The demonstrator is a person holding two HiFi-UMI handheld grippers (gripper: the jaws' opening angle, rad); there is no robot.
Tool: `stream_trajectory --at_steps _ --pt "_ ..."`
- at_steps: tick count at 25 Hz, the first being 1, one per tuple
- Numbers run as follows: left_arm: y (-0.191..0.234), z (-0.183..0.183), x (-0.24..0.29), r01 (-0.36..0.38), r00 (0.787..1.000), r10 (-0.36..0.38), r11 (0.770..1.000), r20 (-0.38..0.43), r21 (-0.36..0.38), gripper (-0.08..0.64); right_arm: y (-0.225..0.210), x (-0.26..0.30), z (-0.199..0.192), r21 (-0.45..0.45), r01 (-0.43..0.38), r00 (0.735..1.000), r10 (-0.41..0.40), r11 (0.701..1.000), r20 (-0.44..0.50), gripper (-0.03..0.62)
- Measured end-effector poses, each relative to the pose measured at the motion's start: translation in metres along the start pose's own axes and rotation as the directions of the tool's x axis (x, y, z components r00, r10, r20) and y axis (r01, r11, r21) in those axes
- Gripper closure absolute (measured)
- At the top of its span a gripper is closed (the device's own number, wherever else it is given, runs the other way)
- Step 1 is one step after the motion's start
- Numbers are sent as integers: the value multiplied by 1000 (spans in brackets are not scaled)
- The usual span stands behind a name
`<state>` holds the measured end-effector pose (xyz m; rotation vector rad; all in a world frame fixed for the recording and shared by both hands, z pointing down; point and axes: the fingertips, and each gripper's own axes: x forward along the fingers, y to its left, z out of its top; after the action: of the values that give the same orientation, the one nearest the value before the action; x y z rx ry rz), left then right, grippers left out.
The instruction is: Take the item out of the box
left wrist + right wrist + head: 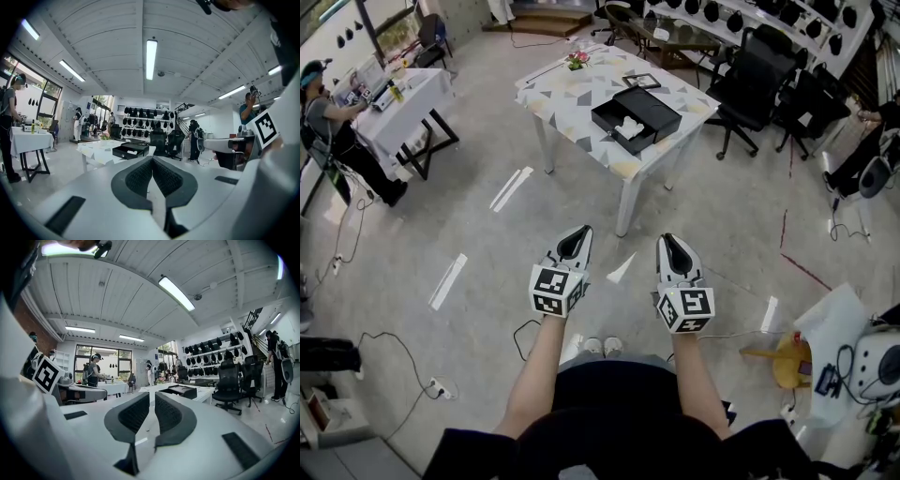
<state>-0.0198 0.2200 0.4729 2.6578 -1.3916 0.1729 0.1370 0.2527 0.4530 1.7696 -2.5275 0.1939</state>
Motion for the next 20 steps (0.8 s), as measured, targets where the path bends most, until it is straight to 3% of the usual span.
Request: stream_trajectory --at_steps 12,20 --pt "6 -4 -1 -9 1000 9 1000 -8 -7 540 6 7 -1 21 -30 1000 31 999 -8 437" --pt "19 -6 -2 -13 1000 13 1000 -18 -12 540 10 17 -1 39 -29 1000 29 999 -8 402"
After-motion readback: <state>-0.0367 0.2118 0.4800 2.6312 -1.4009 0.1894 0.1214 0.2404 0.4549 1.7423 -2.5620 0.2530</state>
